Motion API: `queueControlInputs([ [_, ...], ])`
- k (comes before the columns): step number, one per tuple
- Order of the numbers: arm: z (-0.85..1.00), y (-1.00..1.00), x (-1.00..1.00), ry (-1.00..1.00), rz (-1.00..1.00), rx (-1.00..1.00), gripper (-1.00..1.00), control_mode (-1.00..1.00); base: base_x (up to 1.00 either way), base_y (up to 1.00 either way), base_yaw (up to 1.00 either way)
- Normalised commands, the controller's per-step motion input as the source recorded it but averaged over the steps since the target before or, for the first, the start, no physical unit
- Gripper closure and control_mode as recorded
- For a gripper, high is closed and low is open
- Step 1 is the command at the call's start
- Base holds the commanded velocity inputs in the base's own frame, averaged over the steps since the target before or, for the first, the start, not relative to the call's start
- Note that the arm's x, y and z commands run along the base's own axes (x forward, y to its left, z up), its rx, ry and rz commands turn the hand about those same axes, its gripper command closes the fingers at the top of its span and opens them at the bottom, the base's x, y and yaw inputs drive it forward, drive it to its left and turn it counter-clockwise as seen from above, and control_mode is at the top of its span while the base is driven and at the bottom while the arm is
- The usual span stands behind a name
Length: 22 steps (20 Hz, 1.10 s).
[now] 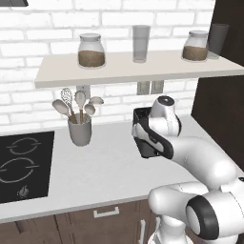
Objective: Start the toaster. Once the lever pops up, take the bread to the plate on the dining counter.
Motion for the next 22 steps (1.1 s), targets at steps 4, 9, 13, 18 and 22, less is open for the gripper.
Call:
queueControlInputs([
  [4,0.0,-0.22,0.0,0.0,0.0,0.01,-1.0,-1.0,0.0,0.0,0.0],
  [9,0.0,-0.18,0.0,0.0,0.0,0.0,-1.0,-1.0,0.0,0.0,0.0],
  [13,-0.01,-0.03,0.05,0.0,0.0,0.0,-1.0,-1.0,0.0,0.0,0.0],
  [18,-0.16,0.0,0.27,0.0,0.01,0.0,-1.0,-1.0,0.0,0.0,0.0],
  [22,-0.18,0.0,0.29,0.0,0.03,0.0,-1.0,-1.0,0.0,0.0,0.0],
])
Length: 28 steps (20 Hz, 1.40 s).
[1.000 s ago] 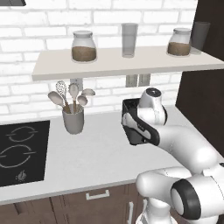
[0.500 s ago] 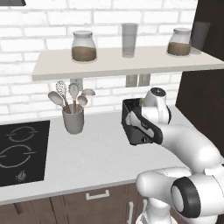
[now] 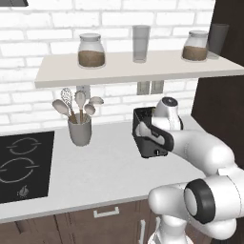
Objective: Start the toaster. Once the lever pops up, take the bread to the plate on the dining counter.
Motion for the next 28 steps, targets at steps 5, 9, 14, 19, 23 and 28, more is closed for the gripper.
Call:
queueControlInputs([
  [5,-0.28,0.0,0.16,0.0,0.05,0.0,-1.0,-1.0,0.0,0.0,0.0],
  [9,-0.59,0.0,-0.09,0.0,0.06,0.0,-1.0,-1.0,0.0,0.0,0.0],
  [14,-0.79,0.0,-0.43,0.0,0.06,-0.01,-1.0,-1.0,0.0,0.0,0.0],
  [19,-0.74,0.0,-0.4,0.0,0.08,0.0,-1.0,-1.0,0.0,0.0,0.0],
  [23,-0.78,0.0,-0.29,0.0,0.08,-0.01,-1.0,-1.0,0.0,0.0,0.0],
  [28,-0.41,0.06,-0.38,0.0,0.09,-0.01,-1.0,-1.0,0.0,0.0,0.0],
])
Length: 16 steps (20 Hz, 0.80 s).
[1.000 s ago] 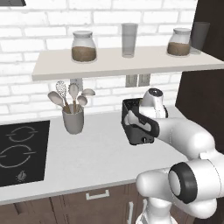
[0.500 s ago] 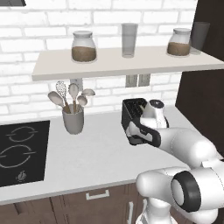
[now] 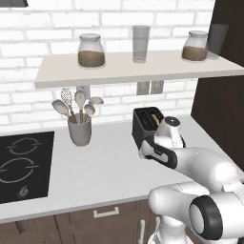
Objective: Start the toaster. Once the lever pops up, take the bread to the plate on the dining counter.
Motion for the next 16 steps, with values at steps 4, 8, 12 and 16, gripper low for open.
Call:
queueControlInputs([
  [4,0.41,0.23,-0.48,-0.1,0.14,0.0,-1.0,-1.0,0.0,0.0,0.0],
  [8,0.96,0.37,-0.49,-0.21,0.18,-0.03,-1.0,-1.0,0.0,0.0,0.0],
  [12,0.96,0.61,-0.36,-0.2,0.13,-0.08,-1.0,-1.0,0.0,0.0,0.0],
  [16,0.84,0.76,-0.32,-0.18,0.02,-0.12,-1.0,-1.0,0.0,0.0,0.0],
])
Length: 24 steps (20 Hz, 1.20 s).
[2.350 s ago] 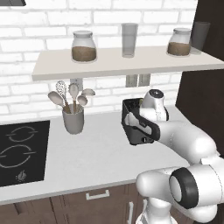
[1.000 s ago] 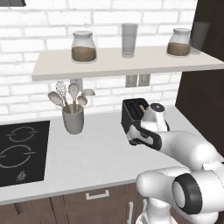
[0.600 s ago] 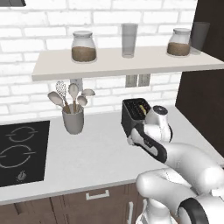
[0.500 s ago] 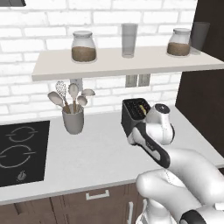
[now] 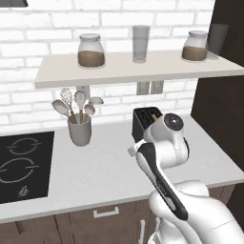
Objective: Start the toaster. Once the lever pops up, take the bread to the plate on the dining counter.
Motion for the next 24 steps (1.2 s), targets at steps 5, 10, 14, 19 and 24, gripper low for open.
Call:
queueControlInputs([
  [5,0.79,0.58,-0.32,-0.2,0.0,-0.08,-1.0,-1.0,0.0,0.0,0.0],
  [10,0.54,0.2,-0.1,-0.13,0.0,0.0,-1.0,-1.0,0.0,0.0,0.0],
  [14,0.03,-0.09,0.0,-0.01,0.0,0.07,-1.0,-1.0,0.0,0.0,0.0],
  [19,0.0,-0.02,0.0,0.0,0.0,0.02,-1.0,-1.0,0.0,0.0,0.0],
  [24,0.0,0.0,0.0,0.0,0.0,0.0,-1.0,-1.0,0.0,0.0,0.0],
])
